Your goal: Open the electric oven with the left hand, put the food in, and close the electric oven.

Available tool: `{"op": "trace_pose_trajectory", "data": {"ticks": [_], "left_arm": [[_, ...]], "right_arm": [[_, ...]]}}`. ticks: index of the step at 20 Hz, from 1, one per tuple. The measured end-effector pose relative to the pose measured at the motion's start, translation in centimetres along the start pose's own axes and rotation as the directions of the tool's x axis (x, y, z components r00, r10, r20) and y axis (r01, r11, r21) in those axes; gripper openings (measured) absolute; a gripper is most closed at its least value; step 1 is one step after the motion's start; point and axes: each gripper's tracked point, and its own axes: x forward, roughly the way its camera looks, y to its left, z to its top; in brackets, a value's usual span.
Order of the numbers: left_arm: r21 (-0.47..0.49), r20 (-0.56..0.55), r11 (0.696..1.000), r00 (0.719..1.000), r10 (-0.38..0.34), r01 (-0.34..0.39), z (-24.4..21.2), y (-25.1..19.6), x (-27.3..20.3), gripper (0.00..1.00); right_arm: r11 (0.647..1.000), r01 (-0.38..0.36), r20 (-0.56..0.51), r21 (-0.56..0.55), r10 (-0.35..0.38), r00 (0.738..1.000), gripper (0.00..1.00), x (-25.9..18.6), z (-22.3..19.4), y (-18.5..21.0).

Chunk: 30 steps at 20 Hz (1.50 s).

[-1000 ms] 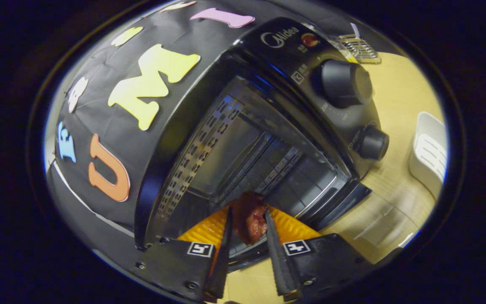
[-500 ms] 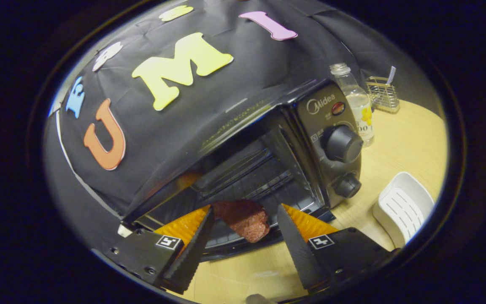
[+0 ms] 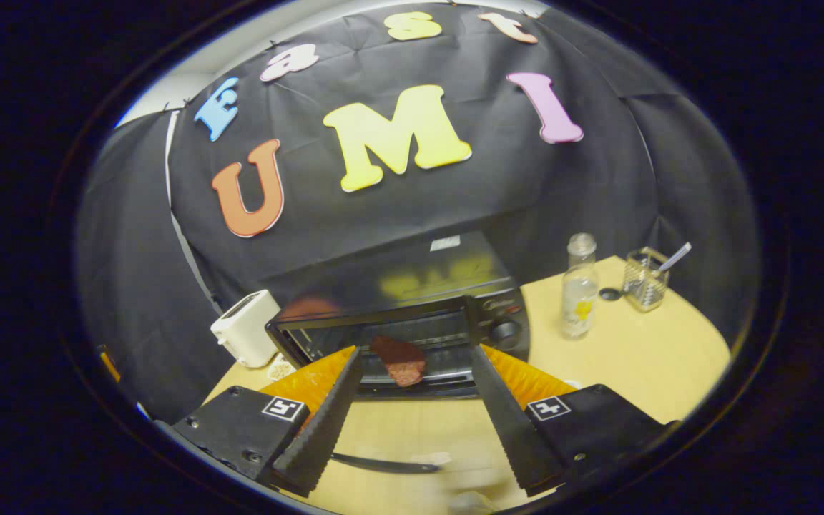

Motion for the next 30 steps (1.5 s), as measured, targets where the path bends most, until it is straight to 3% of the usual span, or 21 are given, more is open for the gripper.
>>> {"op": "trace_pose_trajectory", "data": {"ticks": [2, 9, 12, 15, 19, 22, 26, 30], "left_arm": [[0.011, 0.008, 1.0, 1.0, -0.015, 0.015, 0.0, -0.8, -0.6, 0.97], [-0.013, -0.002, 0.998, 0.998, -0.062, 0.062, -2.1, -6.2, -0.7, 0.97], [-0.027, -0.026, 0.995, 0.995, -0.092, 0.091, -3.7, -9.8, -0.5, 0.97], [-0.047, -0.087, 0.996, 0.993, -0.076, 0.072, -6.5, -12.7, -0.5, 0.96], [-0.027, -0.19, 0.999, 0.981, -0.024, 0.019, -11.3, -15.1, -0.1, 0.97], [-0.052, -0.245, 0.998, 0.968, -0.047, 0.036, -14.9, -16.8, 1.4, 0.97], [-0.036, -0.311, 0.997, 0.948, -0.071, 0.062, -19.1, -16.9, 4.8, 0.97], [-0.042, -0.349, 0.996, 0.933, -0.088, 0.079, -22.1, -17.0, 8.9, 0.97]], "right_arm": [[0.998, 0.034, 0.023, -0.055, -0.033, 0.999, 0.94, -4.2, 2.1, -2.5], [0.976, 0.169, 0.145, -0.137, -0.149, 0.978, 0.99, -18.2, 8.7, -12.2], [0.976, 0.173, 0.178, -0.135, -0.148, 0.973, 0.96, -22.7, 10.5, -15.8], [0.976, 0.164, 0.17, -0.145, -0.138, 0.976, 0.96, -26.2, 10.9, -19.6], [0.98, 0.124, 0.166, -0.153, -0.098, 0.981, 0.99, -29.0, 11.6, -23.3], [0.974, 0.155, 0.152, -0.168, -0.129, 0.98, 0.99, -29.7, 12.0, -25.6], [0.957, 0.249, 0.155, -0.15, -0.225, 0.962, 0.96, -30.2, 12.1, -26.4], [0.927, 0.336, 0.153, -0.164, -0.313, 0.937, 0.99, -31.1, 11.8, -25.9]]}}
